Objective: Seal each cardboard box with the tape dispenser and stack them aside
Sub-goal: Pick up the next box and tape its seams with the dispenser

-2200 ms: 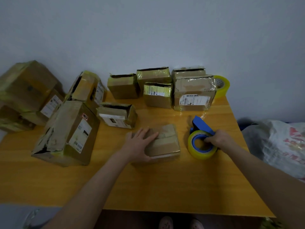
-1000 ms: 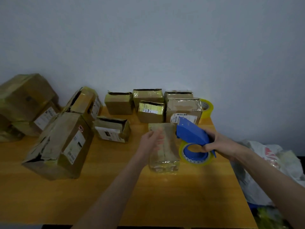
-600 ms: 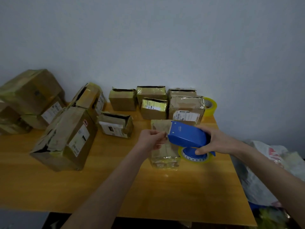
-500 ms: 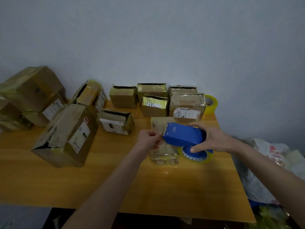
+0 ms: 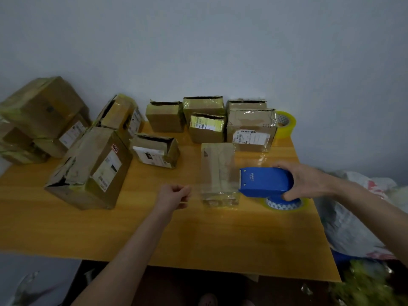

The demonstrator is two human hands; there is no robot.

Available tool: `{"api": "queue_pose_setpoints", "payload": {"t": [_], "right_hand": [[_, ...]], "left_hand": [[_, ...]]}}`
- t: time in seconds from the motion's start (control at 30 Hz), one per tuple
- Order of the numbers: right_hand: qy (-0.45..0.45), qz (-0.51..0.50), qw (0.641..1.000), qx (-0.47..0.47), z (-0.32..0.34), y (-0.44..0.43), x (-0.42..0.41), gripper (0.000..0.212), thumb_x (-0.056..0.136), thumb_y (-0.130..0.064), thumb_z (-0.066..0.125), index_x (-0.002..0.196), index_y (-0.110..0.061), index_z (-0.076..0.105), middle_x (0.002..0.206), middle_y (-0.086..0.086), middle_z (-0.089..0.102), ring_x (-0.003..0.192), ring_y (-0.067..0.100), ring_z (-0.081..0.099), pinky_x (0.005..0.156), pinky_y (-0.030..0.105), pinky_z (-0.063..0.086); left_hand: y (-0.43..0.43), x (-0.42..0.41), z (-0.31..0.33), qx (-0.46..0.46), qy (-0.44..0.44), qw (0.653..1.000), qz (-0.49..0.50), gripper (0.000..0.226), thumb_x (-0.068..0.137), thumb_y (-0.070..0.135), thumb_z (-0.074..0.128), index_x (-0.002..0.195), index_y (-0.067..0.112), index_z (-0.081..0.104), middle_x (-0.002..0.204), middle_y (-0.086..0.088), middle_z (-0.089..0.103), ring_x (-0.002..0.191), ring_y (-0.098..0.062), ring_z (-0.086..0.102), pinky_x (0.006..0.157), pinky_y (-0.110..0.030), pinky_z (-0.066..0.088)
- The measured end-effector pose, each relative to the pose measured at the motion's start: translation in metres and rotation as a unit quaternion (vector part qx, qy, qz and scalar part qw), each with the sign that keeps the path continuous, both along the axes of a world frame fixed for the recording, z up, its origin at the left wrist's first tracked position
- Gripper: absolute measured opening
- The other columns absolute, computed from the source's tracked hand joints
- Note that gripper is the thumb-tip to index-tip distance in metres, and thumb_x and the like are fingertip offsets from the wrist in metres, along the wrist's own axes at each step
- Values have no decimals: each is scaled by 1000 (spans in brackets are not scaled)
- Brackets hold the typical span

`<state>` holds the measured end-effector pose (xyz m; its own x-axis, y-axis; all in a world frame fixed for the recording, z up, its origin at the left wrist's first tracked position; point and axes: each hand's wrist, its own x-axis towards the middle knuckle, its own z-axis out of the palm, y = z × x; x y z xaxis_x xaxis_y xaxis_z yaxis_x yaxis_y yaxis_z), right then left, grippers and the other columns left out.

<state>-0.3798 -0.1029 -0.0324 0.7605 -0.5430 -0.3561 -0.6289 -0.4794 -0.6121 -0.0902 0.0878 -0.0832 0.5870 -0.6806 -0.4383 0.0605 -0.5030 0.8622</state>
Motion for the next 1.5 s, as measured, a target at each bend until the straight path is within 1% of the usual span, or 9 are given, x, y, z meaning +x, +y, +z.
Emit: {"api": "queue_pose_setpoints", "payload": {"t": [0.07,0.33,0.8,1.07,1.17,1.23,1.33,1.4,1.5], "right_hand": [[15,-4,1000,-2,-3,-1,-3,66,68,-10,79,115,-39,43,104,-9,61,89,8,64,68,19,55],[40,-9,999,-16,-14,-7,-4,71,68,-12,79,121,-36,39,104,-9,60,90,9,63,72,25,55],[105,8,994,-10,-42,-5,11,73,70,-20,76,131,-36,40,102,-9,59,93,12,58,81,35,53],[129,-6,992,-6,-56,10,20,76,73,-21,74,136,-34,33,96,-9,55,89,15,56,65,26,44],[129,-5,991,-23,-56,11,19,76,74,-23,74,137,-32,33,98,-7,55,90,17,56,68,29,45],[127,-2,991,-43,-55,12,17,75,73,-26,74,136,-31,33,100,-7,56,90,16,55,67,28,45],[111,-6,993,-42,-58,14,14,74,73,-28,75,135,-30,35,103,-6,57,92,16,56,67,28,46],[105,-4,994,-35,-59,14,13,73,73,-38,77,132,-31,37,105,-7,57,94,16,56,72,32,48],[100,-3,993,-66,-56,13,11,72,71,-57,74,130,-34,39,110,-9,58,98,15,56,81,37,50]], "left_hand": [[-3,-5,-3,0,-6,1000,5,16,91,16,64,79,5,63,75,-7,62,67,-14,60,54,-23,55],[-13,-12,-15,19,-10,999,33,16,91,15,64,78,7,60,76,-8,62,69,-15,60,64,-31,58],[-25,-12,-36,50,-42,998,17,18,90,16,65,80,2,61,73,-7,64,65,-14,59,57,-28,54],[-35,0,-37,79,-109,988,-73,17,95,25,58,90,9,64,91,-9,70,76,-19,60,62,-34,54],[-36,10,-29,187,-220,936,-202,48,96,37,52,140,19,43,126,-15,56,82,-18,58,52,-26,49],[-31,16,-21,259,-320,883,-227,58,95,42,52,147,25,34,143,-17,35,100,-25,56,66,-31,52],[-26,-2,-12,75,-512,835,-188,34,95,24,54,127,15,60,131,-11,51,102,-24,59,80,-30,51],[-29,-34,-10,-49,-538,796,-271,36,92,18,51,127,14,59,132,-5,54,112,-21,57,91,-29,50],[-31,-65,-27,4,-539,724,-430,65,97,15,41,151,21,5,159,2,2,147,-17,3,121,-38,4]]}}
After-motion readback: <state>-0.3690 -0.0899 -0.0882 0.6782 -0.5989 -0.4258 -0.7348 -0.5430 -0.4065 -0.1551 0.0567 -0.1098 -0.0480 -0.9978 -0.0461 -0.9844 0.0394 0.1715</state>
